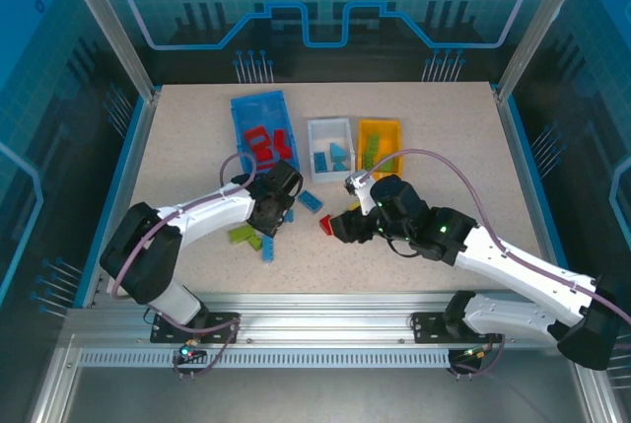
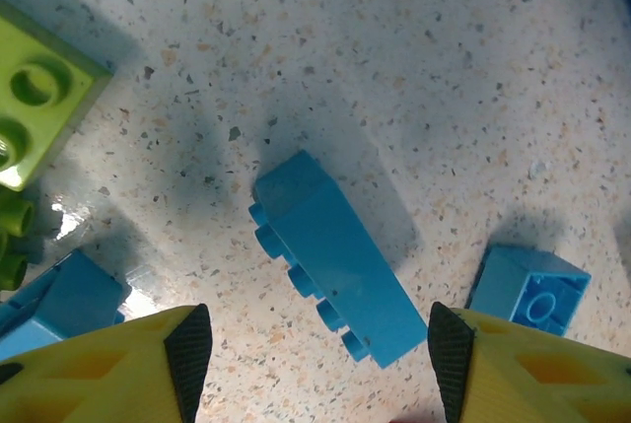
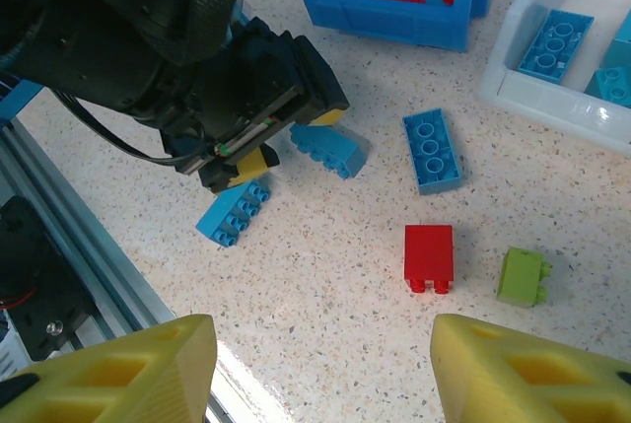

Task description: Sort the legos into containers by color

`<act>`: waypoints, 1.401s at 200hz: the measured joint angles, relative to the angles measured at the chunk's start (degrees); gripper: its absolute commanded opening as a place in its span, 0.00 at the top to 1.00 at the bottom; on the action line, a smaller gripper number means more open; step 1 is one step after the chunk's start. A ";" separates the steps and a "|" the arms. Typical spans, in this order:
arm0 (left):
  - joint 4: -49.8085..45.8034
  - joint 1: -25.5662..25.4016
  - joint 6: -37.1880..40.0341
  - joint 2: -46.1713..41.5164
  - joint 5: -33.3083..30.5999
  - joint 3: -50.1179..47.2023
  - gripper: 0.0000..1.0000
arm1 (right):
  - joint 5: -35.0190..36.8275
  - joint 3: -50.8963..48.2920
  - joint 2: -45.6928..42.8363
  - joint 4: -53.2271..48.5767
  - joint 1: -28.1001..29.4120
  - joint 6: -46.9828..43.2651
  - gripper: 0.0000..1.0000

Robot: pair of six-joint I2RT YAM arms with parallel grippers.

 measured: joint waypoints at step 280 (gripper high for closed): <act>4.17 -1.14 45.66 15.56 -4.81 40.28 0.85 | -1.16 10.80 7.76 2.60 -13.88 7.08 0.44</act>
